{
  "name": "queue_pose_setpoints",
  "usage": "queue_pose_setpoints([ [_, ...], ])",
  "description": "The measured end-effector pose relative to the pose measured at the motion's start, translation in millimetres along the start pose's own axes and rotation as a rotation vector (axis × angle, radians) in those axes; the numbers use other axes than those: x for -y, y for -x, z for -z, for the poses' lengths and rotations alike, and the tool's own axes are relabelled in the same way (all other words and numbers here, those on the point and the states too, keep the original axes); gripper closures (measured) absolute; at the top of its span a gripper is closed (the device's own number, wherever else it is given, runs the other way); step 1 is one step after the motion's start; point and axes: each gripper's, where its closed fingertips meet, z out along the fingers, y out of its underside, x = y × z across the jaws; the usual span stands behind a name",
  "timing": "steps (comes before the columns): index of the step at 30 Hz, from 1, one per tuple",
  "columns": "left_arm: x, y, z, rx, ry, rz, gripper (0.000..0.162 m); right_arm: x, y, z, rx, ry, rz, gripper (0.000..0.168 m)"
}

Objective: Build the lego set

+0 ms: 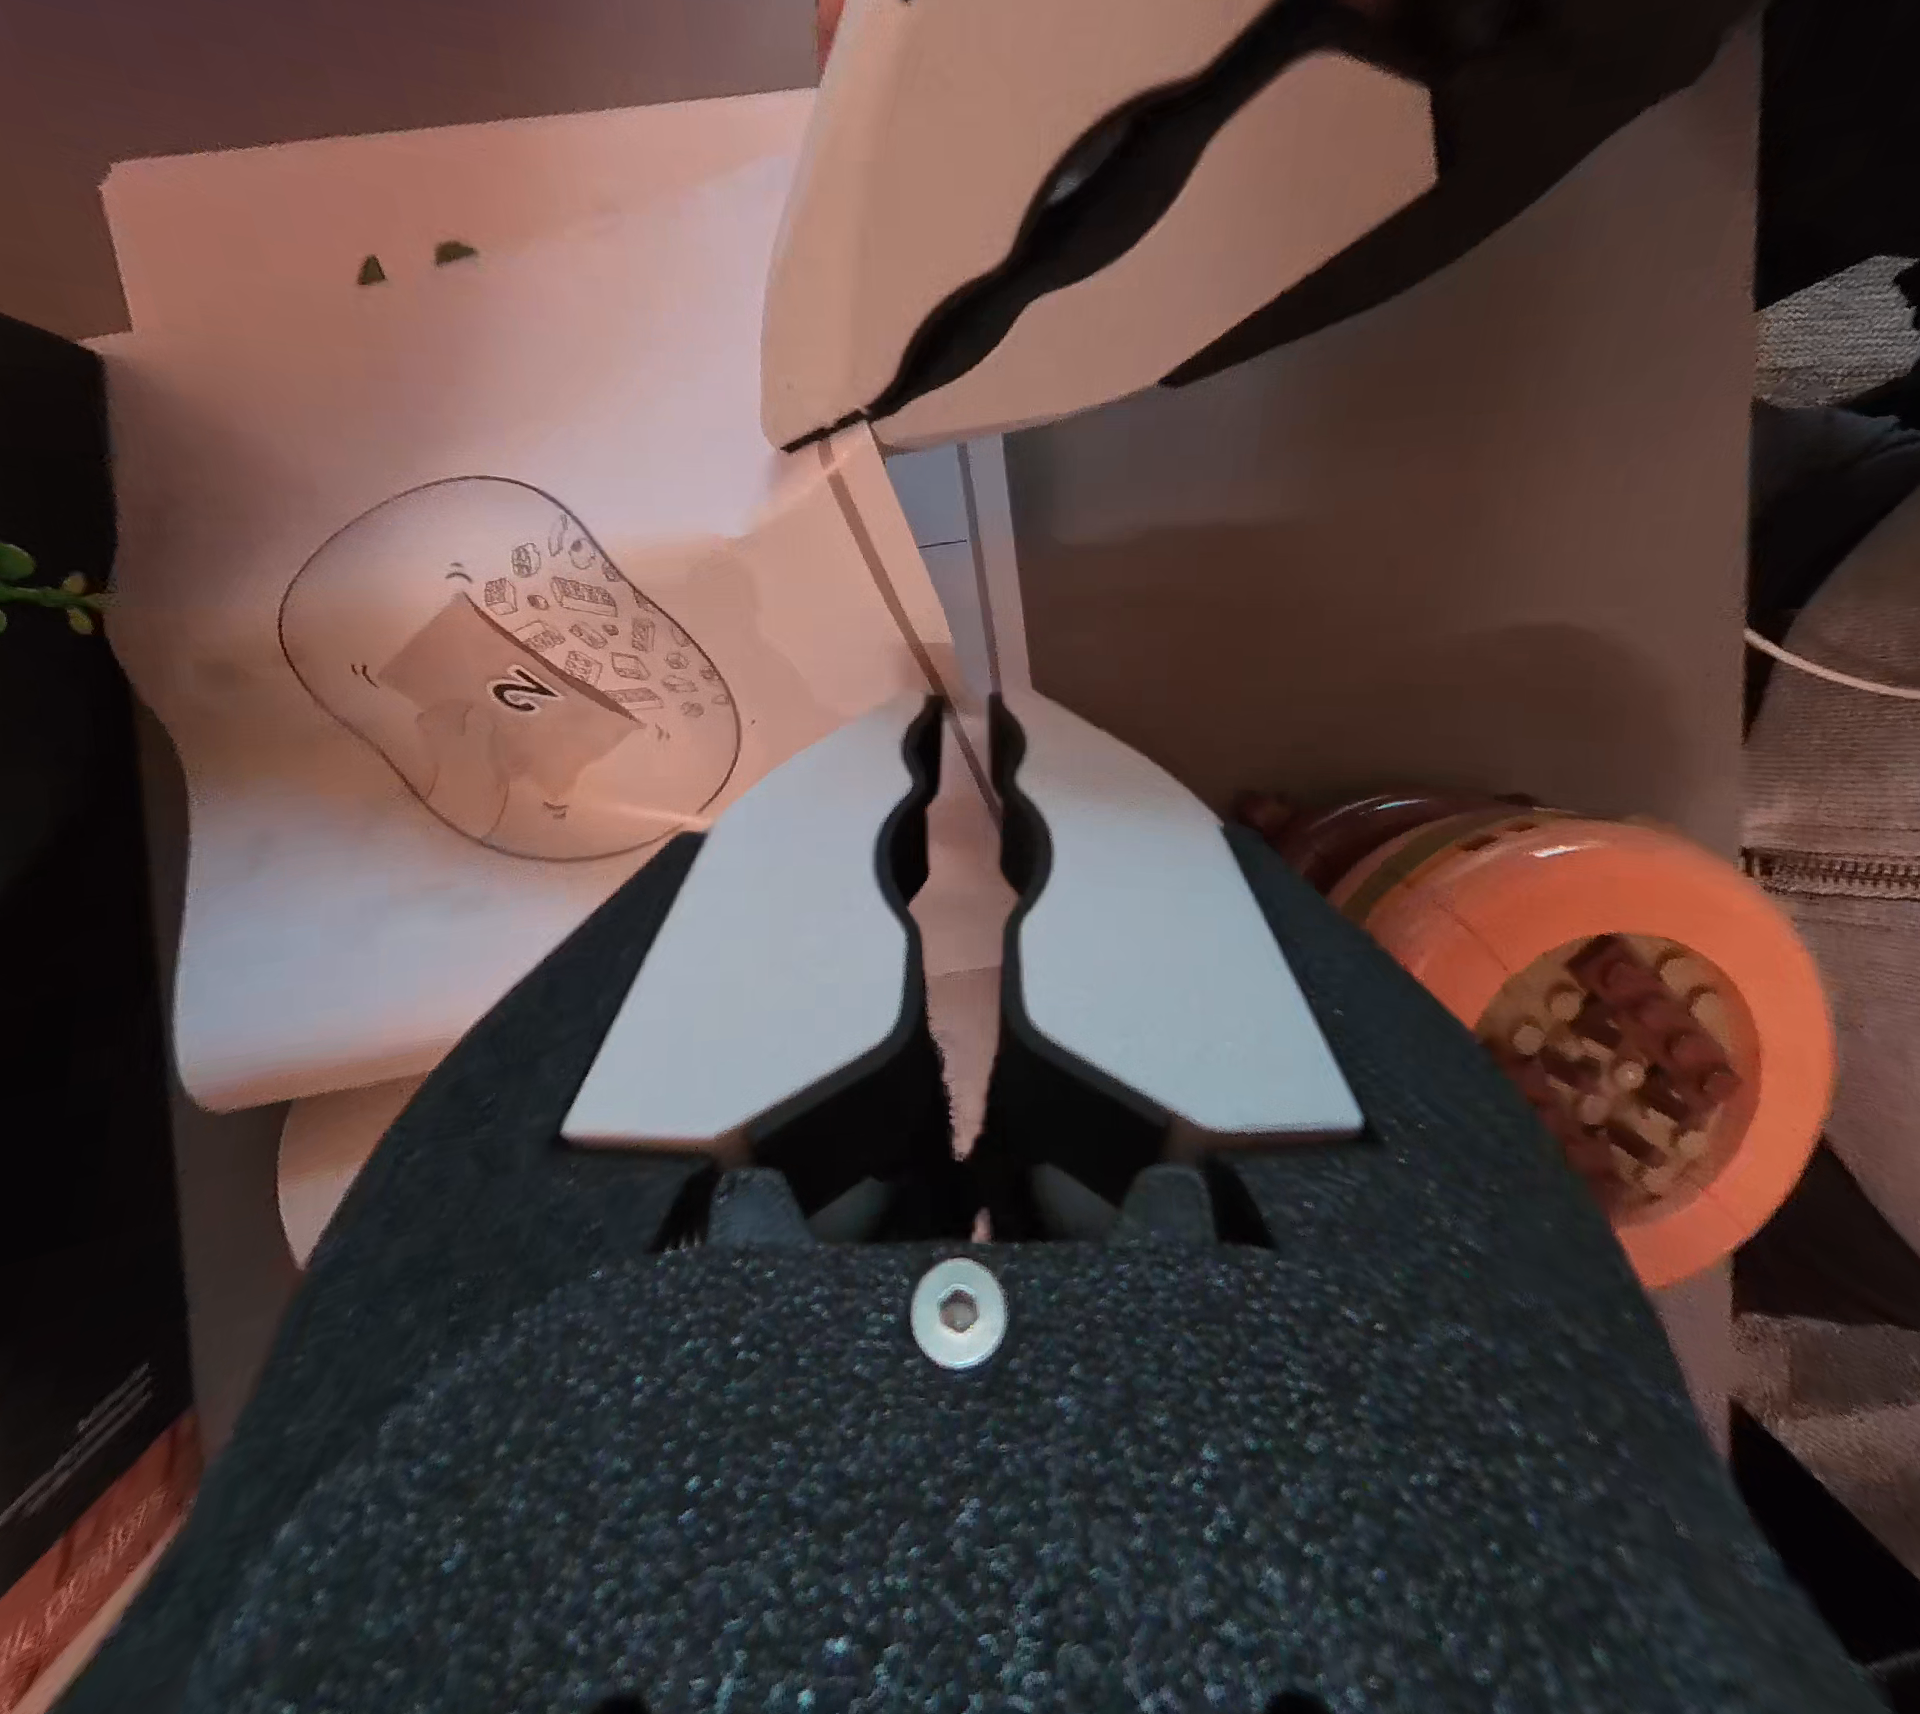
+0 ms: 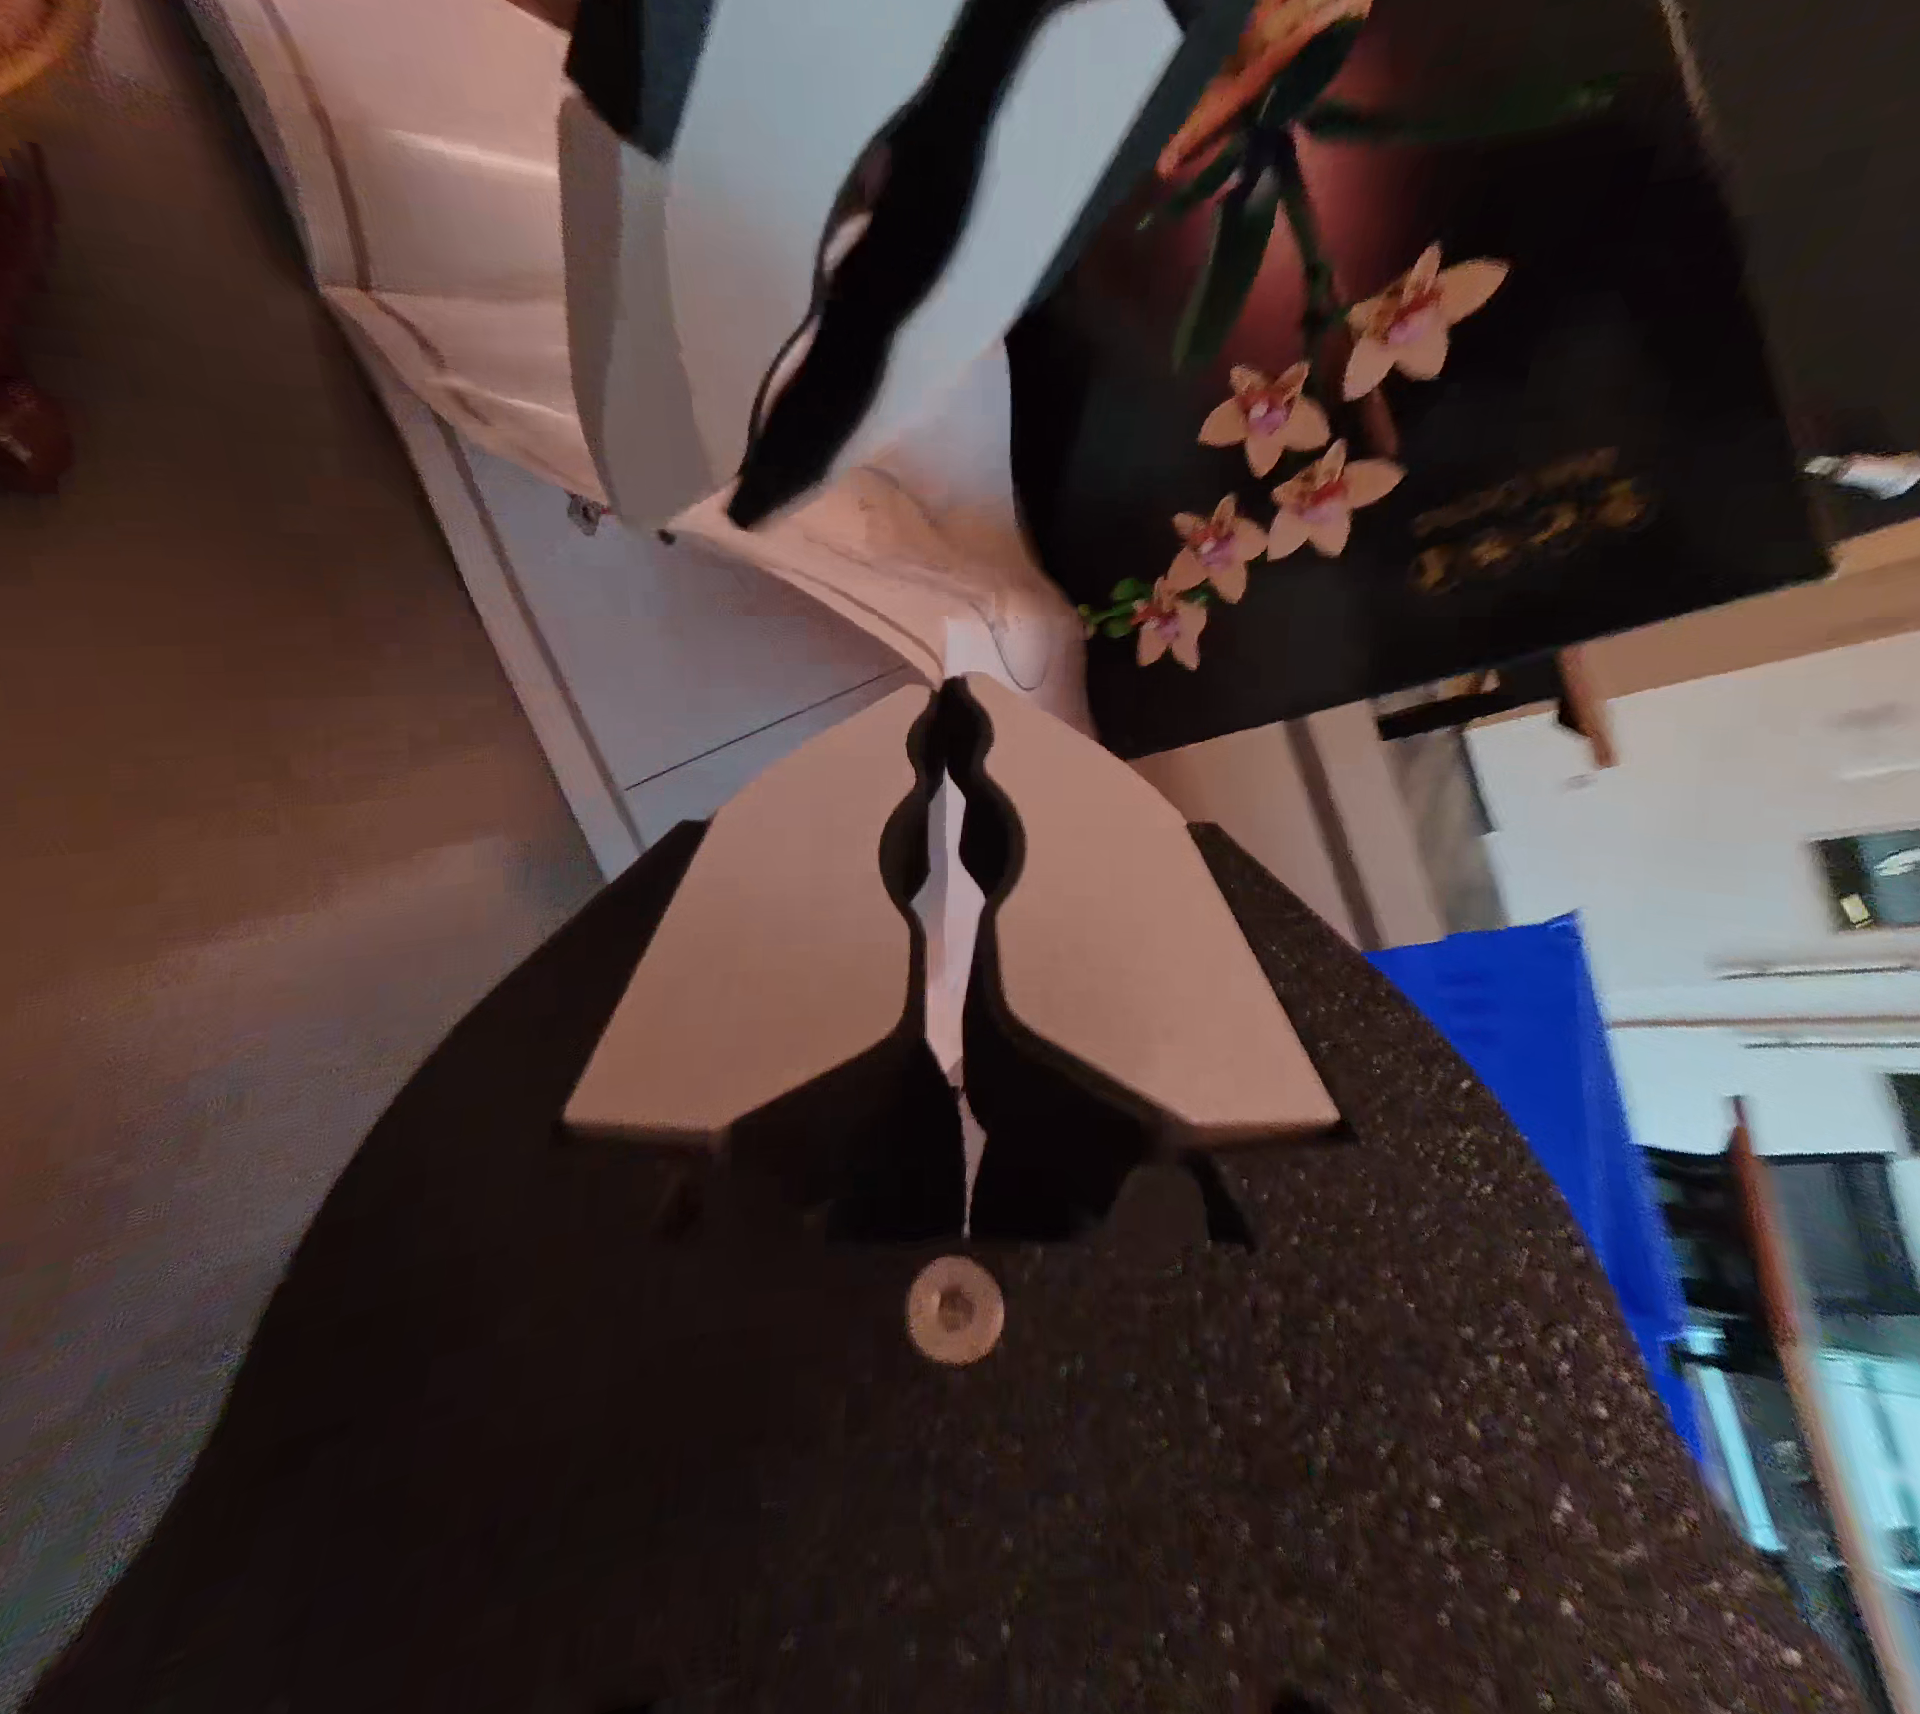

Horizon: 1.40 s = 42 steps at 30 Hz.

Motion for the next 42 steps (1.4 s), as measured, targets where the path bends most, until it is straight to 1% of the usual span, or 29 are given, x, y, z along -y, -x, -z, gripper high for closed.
queue_pose_setpoints([
  [1,3,-1,5,0.002,-0.015,0.014,0.143,5,0,1,-0.006,-0.005,0.032,0.168],
  [3,9,-2,17,0.022,-0.052,0.056,0.114,16,-4,3,-0.034,-0.004,0.08,0.168],
  [6,7,-7,36,0.083,-0.073,0.075,0.09,46,-11,9,-0.12,-0.039,0.23,0.168],
  [7,2,-11,44,0.099,-0.062,0.065,0.087,58,-12,9,-0.149,-0.054,0.309,0.168],
  [8,-5,-13,56,0.129,-0.059,0.059,0.088,70,-11,9,-0.166,-0.071,0.397,0.168],
  [9,-11,-14,72,0.16,-0.069,0.063,0.094,83,-9,7,-0.172,-0.09,0.482,0.168],
  [10,-17,-15,90,0.184,-0.094,0.082,0.099,95,-6,4,-0.173,-0.11,0.551,0.168],
  [12,-31,-13,132,0.249,-0.174,0.159,0.105,118,5,-5,-0.127,-0.17,0.648,0.168],
  [14,-52,-7,176,0.363,-0.249,0.242,0.109,142,16,-15,-0.071,-0.25,0.703,0.168],
  [16,-77,-8,215,0.495,-0.315,0.298,0.109,163,27,-25,0.006,-0.325,0.737,0.168],
  [19,-108,-26,248,0.62,-0.417,0.348,0.109,186,47,-41,0.127,-0.411,0.758,0.168],
  [21,-127,-40,256,0.673,-0.469,0.376,0.109,191,61,-54,0.198,-0.436,0.78,0.168],
  [23,-143,-55,255,0.685,-0.508,0.408,0.109,192,76,-65,0.288,-0.438,0.744,0.167],
  [25,-156,-66,249,0.674,-0.533,0.442,0.109,190,92,-74,0.419,-0.414,0.667,0.162],
  [26,-162,-69,246,0.674,-0.535,0.453,0.109,192,95,-76,0.457,-0.419,0.625,0.158],
  [28,-172,-73,243,0.695,-0.532,0.465,0.109,204,92,-75,0.514,-0.468,0.516,0.149],
  [29,-175,-74,243,0.705,-0.543,0.472,0.109,211,86,-72,0.538,-0.498,0.438,0.147],
  [31,-176,-75,246,0.714,-0.599,0.489,0.109,219,67,-69,0.559,-0.523,0.303,0.149],
  [33,-175,-76,250,0.725,-0.651,0.49,0.109,218,55,-66,0.571,-0.54,0.227,0.15],
  [34,-175,-76,251,0.73,-0.667,0.489,0.109,215,49,-69,0.55,-0.535,0.208,0.152],
  [35,-175,-76,251,0.73,-0.677,0.488,0.109,209,47,-73,0.533,-0.518,0.212,0.161],
  [37,-176,-75,251,0.733,-0.694,0.489,0.108,201,49,-80,0.518,-0.484,0.228,0.166],
  [39,-175,-75,251,0.73,-0.709,0.493,0.108,199,55,-81,0.511,-0.489,0.248,0.165],
  [42,-174,-77,249,0.721,-0.711,0.492,0.108,204,72,-79,0.518,-0.545,0.334,0.163],
])
